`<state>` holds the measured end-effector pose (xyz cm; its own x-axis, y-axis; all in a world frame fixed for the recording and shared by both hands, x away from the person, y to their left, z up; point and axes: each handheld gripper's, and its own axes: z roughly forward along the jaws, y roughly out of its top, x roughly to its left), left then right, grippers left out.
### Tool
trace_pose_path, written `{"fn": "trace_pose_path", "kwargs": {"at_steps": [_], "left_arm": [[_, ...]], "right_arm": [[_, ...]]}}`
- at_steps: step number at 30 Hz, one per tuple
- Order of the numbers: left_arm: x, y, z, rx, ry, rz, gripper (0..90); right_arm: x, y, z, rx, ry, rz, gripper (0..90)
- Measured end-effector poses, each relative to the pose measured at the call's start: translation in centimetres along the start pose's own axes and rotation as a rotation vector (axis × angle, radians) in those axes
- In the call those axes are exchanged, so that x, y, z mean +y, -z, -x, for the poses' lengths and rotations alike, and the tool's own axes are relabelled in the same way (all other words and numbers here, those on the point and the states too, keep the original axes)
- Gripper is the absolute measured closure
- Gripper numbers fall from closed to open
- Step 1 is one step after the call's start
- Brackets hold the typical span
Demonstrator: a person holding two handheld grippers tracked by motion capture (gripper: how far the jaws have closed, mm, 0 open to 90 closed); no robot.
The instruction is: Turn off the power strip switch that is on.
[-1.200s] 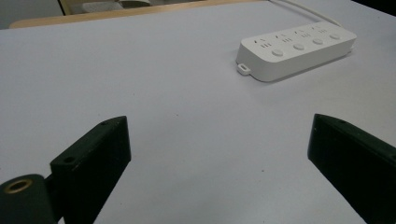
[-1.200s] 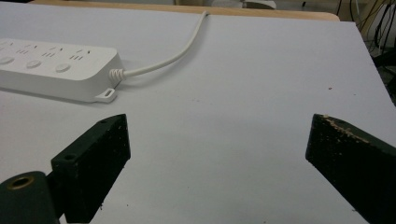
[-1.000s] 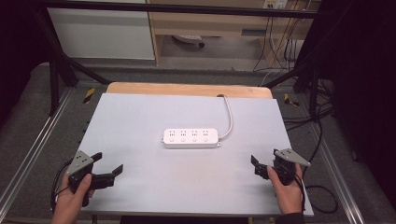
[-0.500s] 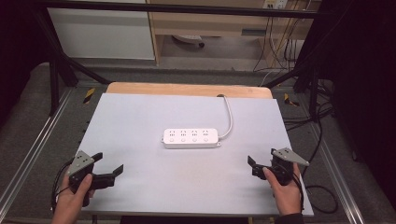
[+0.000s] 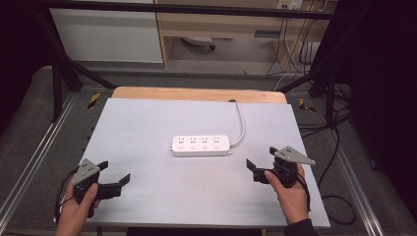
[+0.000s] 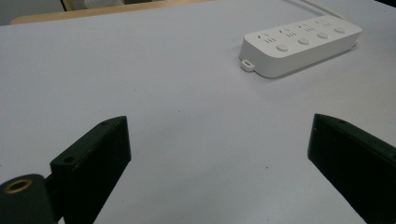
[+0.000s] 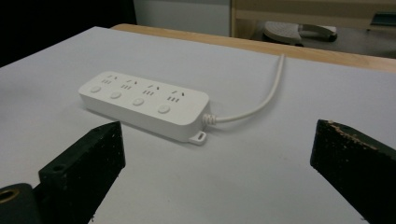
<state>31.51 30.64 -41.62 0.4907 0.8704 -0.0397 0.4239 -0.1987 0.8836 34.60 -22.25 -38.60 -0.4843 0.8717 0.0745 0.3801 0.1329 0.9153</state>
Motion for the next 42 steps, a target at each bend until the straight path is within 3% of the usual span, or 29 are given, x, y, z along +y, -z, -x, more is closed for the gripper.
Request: {"fn": "trace_pose_path", "kwargs": {"at_steps": [5, 7, 10, 16, 24, 34, 40, 42], "left_arm": [[0.0, -0.1, 0.0, 0.000, 0.001, 0.002, 6.0], [0.1, -0.2, 0.0, -0.002, 0.003, 0.004, 5.9], [0.1, -0.3, 0.0, -0.001, 0.003, 0.006, 6.0], [0.1, -0.1, -0.2, 0.001, 0.010, 0.020, 5.8], [0.1, -0.1, -0.3, 0.008, 0.025, 0.024, 5.9], [0.1, -0.3, -0.1, 0.004, 0.021, 0.012, 5.9], [0.1, -0.4, -0.1, -0.004, 0.016, 0.011, 6.0], [0.1, -0.4, 0.0, -0.017, 0.028, 0.013, 5.9]], "right_arm": [[0.7, -0.9, -0.4, 0.026, 0.032, -0.019, 5.1], [1.3, -1.7, -0.6, 0.058, 0.043, -0.032, 6.9], [1.8, -2.1, -0.6, 0.043, 0.053, -0.027, 8.8], [2.2, -3.6, -0.6, 0.008, 0.035, 0.003, 9.4], [3.0, -5.7, -0.5, 0.036, -0.045, -0.030, 6.0], [4.0, -8.0, -1.4, 0.042, -0.028, -0.011, 6.7], [4.4, -9.3, -2.3, 0.040, -0.041, 0.010, 17.0], [4.9, -10.0, -2.9, 0.053, -0.038, 0.024, 26.3]]}}
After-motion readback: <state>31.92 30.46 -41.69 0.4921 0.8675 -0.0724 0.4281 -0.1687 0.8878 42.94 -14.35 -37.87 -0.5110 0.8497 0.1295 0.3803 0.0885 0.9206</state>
